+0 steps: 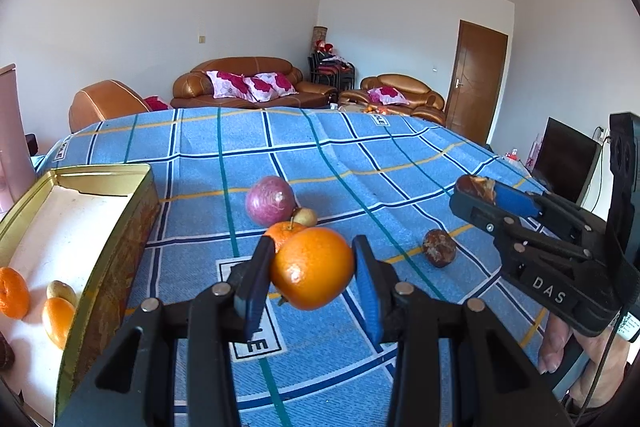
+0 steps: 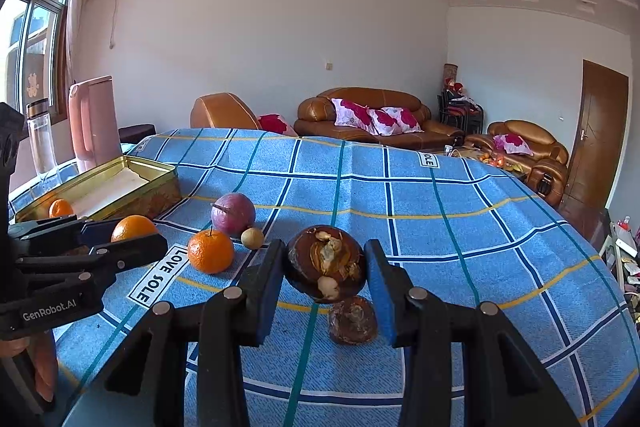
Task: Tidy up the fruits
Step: 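Close left tool on the orange and lift it while right tool holds its fruit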
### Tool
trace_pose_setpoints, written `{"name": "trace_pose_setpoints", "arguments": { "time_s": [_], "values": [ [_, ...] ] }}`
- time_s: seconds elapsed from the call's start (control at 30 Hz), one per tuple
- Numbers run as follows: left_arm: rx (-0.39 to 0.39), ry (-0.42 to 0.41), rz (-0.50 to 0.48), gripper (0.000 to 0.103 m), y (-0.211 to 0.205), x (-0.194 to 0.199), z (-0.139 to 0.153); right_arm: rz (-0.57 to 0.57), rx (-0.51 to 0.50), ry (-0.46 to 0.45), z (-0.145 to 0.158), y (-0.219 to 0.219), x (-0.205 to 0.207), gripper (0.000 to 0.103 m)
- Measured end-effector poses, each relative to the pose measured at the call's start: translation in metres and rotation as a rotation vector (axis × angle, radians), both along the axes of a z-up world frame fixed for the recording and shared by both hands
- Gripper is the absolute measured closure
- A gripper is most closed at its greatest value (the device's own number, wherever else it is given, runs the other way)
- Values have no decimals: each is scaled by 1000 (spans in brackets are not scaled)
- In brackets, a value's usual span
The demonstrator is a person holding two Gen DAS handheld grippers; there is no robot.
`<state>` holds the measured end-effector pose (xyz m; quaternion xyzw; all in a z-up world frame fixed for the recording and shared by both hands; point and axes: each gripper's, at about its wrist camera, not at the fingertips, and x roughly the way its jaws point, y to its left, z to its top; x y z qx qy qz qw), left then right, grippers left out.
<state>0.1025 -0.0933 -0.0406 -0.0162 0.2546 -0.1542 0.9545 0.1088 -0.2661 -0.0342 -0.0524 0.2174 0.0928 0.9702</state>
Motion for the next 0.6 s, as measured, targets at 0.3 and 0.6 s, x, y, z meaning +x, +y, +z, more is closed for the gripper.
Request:
{"name": "trace_pose_setpoints", "arguments": {
  "time_s": [0.3,0.6],
  "values": [
    [19,-57,11,62,-3,-10,4,16,7,-32,2,0,-6,61],
    [31,-111,20,62,-4,-20,8,28,17,-60,3,-1,-10,61]
  ]
}}
